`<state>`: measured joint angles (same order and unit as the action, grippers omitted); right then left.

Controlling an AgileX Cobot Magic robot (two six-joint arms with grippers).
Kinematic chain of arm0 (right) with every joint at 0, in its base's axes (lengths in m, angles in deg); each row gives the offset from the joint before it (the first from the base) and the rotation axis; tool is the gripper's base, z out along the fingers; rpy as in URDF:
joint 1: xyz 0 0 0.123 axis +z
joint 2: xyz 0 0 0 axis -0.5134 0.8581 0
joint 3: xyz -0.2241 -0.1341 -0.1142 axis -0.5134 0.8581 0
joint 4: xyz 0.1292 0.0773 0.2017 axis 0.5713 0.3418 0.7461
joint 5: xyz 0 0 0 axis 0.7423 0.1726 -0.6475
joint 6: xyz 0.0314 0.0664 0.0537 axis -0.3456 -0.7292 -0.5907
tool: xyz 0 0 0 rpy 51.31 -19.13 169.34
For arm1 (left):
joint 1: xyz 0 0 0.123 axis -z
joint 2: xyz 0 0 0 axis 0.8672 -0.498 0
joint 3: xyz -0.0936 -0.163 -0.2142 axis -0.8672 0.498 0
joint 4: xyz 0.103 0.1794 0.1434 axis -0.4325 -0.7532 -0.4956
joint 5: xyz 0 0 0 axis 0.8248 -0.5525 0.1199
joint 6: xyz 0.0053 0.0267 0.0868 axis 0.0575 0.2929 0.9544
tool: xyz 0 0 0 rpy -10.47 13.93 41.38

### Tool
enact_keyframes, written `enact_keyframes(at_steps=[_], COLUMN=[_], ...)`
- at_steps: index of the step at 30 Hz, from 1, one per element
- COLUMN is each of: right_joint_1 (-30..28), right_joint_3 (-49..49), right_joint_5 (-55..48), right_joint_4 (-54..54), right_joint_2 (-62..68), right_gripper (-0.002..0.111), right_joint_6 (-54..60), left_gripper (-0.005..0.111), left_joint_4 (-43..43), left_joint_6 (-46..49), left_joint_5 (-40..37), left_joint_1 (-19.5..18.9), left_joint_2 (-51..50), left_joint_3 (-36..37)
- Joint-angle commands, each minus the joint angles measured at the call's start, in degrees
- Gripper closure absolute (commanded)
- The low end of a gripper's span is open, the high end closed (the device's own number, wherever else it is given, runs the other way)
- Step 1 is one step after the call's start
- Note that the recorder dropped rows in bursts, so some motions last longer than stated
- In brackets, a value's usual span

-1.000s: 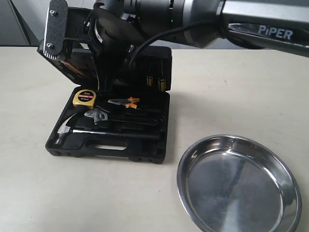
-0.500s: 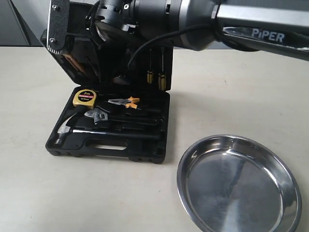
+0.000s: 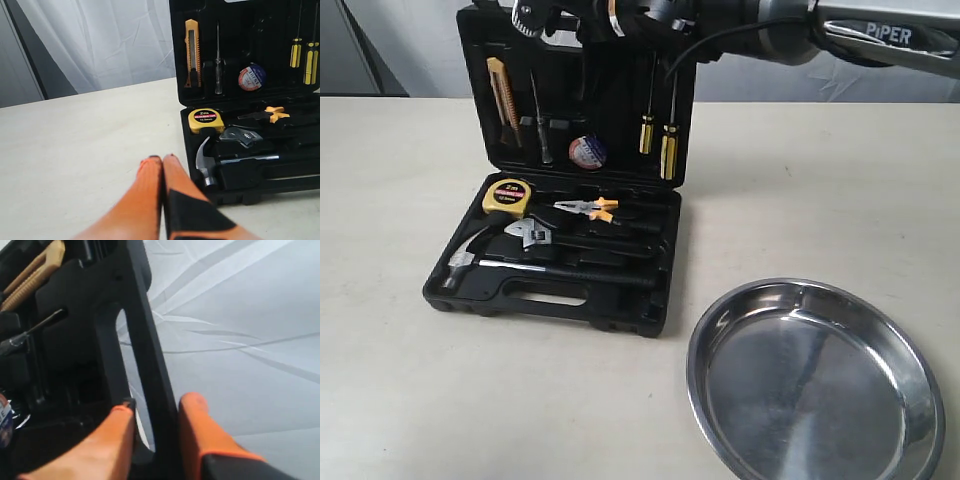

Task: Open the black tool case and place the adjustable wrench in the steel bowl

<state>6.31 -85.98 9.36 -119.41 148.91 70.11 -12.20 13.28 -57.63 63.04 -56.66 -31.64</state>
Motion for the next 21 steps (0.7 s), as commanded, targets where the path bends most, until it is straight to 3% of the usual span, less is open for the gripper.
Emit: enact_keyframes(at_steps=[1, 21], right_joint_1=[-0.8, -3.9], right_joint_3=[0.4, 0.4], right_joint_5=[-6.4, -9.4], right_joint_4=[2.5, -0.8], right_joint_2=[1.4, 4.4], right_gripper=[0.060, 0.060], right_joint_6=[-0.6, -5.3], left_gripper=[0.107, 0.107], left_joint_4=[0.2, 0.2], left_joint_6=[-0.1, -0.1], left_joint_5=[-0.1, -0.1], left_joint_1=[0.1, 0.1], left_joint_2=[0.1, 0.1], left_joint_3=[-0.2, -0.2])
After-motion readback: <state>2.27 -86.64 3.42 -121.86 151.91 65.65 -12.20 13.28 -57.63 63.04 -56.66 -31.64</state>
